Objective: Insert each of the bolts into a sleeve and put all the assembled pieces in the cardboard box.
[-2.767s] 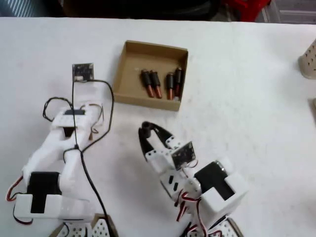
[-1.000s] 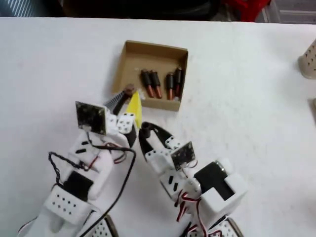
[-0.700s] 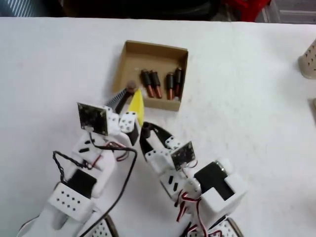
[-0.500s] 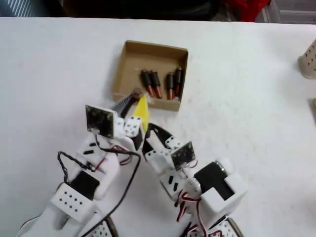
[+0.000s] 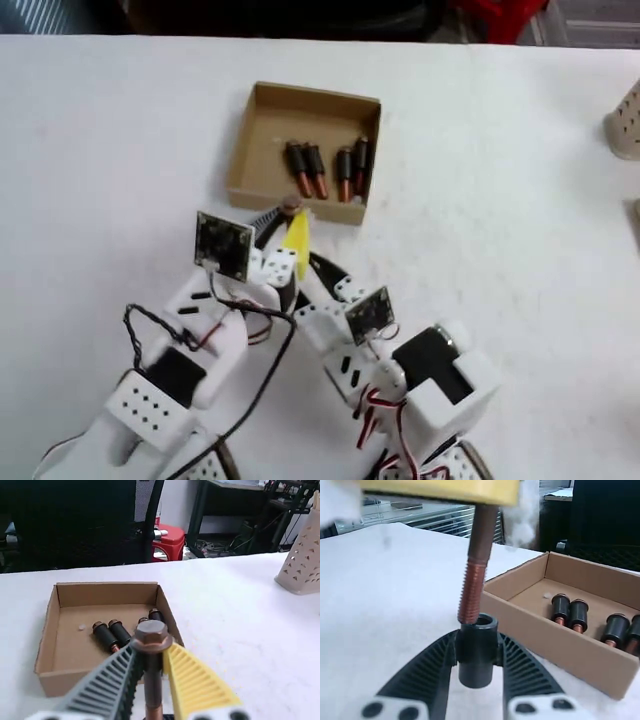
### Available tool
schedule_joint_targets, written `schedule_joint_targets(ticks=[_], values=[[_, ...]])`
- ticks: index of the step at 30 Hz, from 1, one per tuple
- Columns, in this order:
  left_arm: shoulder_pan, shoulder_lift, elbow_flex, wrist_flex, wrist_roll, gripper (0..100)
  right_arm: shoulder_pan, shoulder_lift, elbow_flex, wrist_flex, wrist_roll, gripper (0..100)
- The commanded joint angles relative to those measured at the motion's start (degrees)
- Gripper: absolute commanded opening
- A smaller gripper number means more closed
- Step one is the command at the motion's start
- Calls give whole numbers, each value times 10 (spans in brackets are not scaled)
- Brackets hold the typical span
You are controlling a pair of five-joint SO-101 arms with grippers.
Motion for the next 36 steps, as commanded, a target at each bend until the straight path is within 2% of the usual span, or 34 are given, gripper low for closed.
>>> schedule_joint_targets(ticks=[1, 6, 10, 14, 21, 27, 33, 36], values=[[6, -2, -44, 40, -62, 24, 1, -20, 0, 0, -1, 17], [6, -2, -38, 38, -87, 24, 1, -20, 0, 0, -1, 17], [11, -2, -37, -20, -83, 24, 0, -20, 0, 0, -1, 17], [17, -2, -31, -40, -42, 24, 0, -20, 0, 0, -1, 17], [12, -2, 12, -119, -33, 24, 0, -20, 0, 1, -1, 17], [12, 0, 11, -120, 62, 24, 0, -20, 0, 0, -1, 17], [9, 1, 12, -120, 69, 24, 0, -20, 1, 0, -1, 17], [-15, 1, 16, -115, 69, 24, 0, -20, 2, -1, -1, 17]])
